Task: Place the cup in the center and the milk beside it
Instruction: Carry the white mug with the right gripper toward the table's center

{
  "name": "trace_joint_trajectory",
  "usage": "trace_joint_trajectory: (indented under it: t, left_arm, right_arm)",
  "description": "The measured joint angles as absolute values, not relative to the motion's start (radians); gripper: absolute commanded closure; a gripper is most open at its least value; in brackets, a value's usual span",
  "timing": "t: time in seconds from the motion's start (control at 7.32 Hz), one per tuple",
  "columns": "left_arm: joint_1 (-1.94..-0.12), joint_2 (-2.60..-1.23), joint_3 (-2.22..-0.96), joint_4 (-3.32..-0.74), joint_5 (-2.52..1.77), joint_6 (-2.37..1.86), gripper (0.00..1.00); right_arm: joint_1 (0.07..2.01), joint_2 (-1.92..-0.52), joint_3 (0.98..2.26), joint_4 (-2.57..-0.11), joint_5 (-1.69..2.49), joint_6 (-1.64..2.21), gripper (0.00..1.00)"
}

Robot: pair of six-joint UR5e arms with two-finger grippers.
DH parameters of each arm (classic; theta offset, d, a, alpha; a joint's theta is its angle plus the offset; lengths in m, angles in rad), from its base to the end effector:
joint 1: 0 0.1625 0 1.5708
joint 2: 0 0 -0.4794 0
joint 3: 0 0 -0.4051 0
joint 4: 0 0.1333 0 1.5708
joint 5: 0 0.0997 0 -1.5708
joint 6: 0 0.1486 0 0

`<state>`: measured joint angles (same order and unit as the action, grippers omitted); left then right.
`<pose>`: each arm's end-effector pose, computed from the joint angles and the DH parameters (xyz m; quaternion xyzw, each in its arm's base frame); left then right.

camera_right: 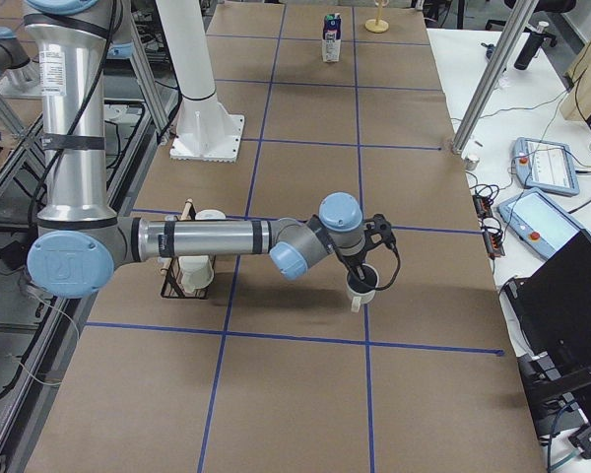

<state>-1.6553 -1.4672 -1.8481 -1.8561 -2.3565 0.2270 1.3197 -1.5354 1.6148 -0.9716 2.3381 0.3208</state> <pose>-0.0691 -0.4812 0.6193 0.2654 0.3357 0.1509 0.8911 -0.1113 -0.5553 0.6302 0.1965 -0.4257 -0.0940 0.8782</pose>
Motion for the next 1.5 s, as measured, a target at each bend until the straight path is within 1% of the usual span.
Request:
trace_joint_trajectory:
  t: [0.14,0.41,0.55,0.82,0.96,1.23,1.5]
  left_arm:
    - [-1.655,-1.466,-1.845,-1.856,-2.358,0.227,0.01]
    - [-1.655,-1.464,-1.840,-1.856,-2.363,0.227,0.01]
    - [-1.655,-1.463,-1.835,-1.856,-2.363,0.228,0.01]
    - [-1.655,-1.456,-1.833,-1.856,-2.364,0.230,0.01]
    - [-1.655,-1.453,-1.833,-1.857,-2.364,0.231,0.01]
    - [-1.654,-1.451,-1.828,-1.856,-2.364,0.231,0.01]
    - [-1.654,-1.441,-1.825,-1.859,-2.364,0.231,0.01]
  right_arm:
    - [1.283,-1.454,1.625,-0.993,2.334,0.438,1.00]
    - [1.120,-1.329,1.669,-1.032,2.237,0.669,1.00]
    - [1.025,-1.263,1.714,-1.125,2.157,0.765,1.00]
    - [0.824,-1.096,1.779,-1.424,1.972,0.904,1.00]
    - [0.729,-1.005,1.780,-1.553,1.896,0.978,1.00]
    - [0.575,-0.838,1.714,-1.736,1.803,1.117,1.00]
    - [0.488,-0.771,1.657,-1.779,1.753,1.172,1.00]
